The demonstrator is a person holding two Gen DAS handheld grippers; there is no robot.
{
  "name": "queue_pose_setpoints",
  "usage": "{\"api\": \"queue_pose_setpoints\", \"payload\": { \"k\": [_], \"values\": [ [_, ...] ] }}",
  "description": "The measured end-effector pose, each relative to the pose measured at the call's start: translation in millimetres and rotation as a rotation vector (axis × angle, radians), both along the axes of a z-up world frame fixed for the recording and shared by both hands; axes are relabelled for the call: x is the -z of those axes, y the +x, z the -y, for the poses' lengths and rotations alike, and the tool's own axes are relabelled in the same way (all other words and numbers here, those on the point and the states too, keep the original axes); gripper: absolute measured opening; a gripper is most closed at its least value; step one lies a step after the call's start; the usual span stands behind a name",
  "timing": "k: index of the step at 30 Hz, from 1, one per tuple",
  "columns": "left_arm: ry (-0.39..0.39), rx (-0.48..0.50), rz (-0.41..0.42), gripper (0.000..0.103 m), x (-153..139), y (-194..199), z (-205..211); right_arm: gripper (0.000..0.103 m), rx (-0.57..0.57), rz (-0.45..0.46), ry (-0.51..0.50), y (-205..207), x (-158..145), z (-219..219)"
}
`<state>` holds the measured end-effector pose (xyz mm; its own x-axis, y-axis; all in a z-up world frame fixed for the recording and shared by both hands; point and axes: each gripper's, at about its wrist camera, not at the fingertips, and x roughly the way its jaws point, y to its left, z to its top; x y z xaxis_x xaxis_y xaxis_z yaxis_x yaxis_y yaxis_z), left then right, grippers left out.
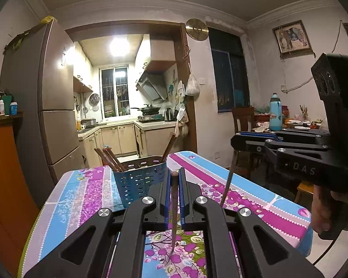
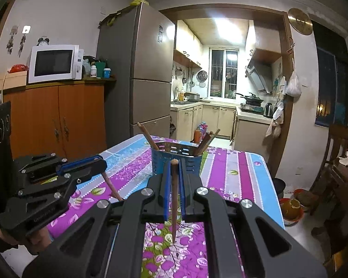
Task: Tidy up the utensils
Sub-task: 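Lift both chopsticks and carry them toward the slotted holder, then lower both chopsticks into the holder and open both tools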
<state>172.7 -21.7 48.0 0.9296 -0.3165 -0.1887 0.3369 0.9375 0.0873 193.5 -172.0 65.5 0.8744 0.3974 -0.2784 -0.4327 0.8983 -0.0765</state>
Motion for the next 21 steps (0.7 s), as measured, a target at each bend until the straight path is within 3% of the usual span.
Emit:
{"api": "queue_pose_setpoints", "payload": {
  "k": [12, 21],
  "values": [
    [-0.03, -0.035, -0.016, 0.008, -59, 44, -10, 0.005, -0.032, -0.055, 0.027, 43, -47, -6],
    [-0.027, -0.072, 0.036, 0.008, -110, 69, -8, 0.005, -0.039, -0.024, 0.017, 76, -97, -13]
  ]
}}
